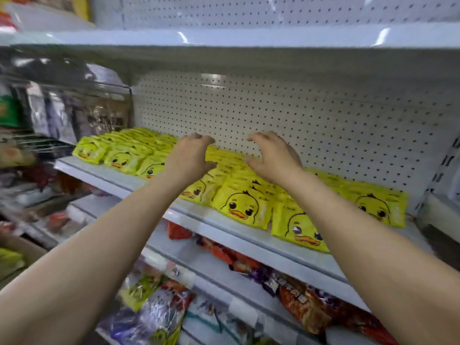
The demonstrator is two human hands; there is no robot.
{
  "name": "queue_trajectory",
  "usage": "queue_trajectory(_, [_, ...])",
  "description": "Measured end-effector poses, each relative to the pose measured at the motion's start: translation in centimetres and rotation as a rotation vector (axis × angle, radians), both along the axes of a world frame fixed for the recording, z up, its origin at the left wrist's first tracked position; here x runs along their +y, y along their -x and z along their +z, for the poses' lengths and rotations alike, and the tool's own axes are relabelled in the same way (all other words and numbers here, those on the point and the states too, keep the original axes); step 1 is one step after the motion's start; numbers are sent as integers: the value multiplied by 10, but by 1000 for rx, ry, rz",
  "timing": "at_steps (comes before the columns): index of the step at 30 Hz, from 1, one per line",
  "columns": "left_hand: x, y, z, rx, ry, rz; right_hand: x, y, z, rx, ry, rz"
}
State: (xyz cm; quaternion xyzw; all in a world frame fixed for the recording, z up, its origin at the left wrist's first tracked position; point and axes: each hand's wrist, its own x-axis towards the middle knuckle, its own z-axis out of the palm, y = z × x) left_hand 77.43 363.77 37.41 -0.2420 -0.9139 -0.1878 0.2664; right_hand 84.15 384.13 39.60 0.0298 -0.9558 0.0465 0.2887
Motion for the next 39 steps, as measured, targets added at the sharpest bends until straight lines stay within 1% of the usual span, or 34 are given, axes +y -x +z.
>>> queue_trajectory(5, [-142, 1, -17, 41, 19, 127, -139, 31, -19, 1, 59, 148])
queue_trajectory(8, [-227, 1, -27, 1, 56, 209, -225, 46, -31, -5, 123, 291])
queue_trajectory(12, [-327, -6, -44, -51, 113, 308, -326, 58, -51, -56, 133, 391])
queue_trajectory(16, [-404, -8, -64, -95, 102, 393, -404, 76, -72, -126, 81, 443])
queue_trajectory(19, [-452, 5, -83, -123, 86, 446, -453, 101, -92, -211, 58, 487])
queue_trajectory(22, [-498, 35, -108, -172, 98, 479, -498, 137, -118, -279, 28, 515])
queue_trajectory(26, [-556, 92, -146, -219, 84, 501, -559, 206, -161, -346, 10, 538])
queue_trajectory(29, [-604, 147, -186, -349, 125, 497, -607, 268, -205, -447, 12, 549])
queue_trajectory(33, [-667, 214, -248, -589, 181, 466, -665, 338, -270, -677, 46, 540])
queue_trajectory(36, [-702, 246, -295, -779, 223, 423, -697, 373, -322, -861, 97, 526])
queue_trajectory(39, [-728, 268, -345, -976, 222, 373, -717, 396, -372, -1020, 104, 484])
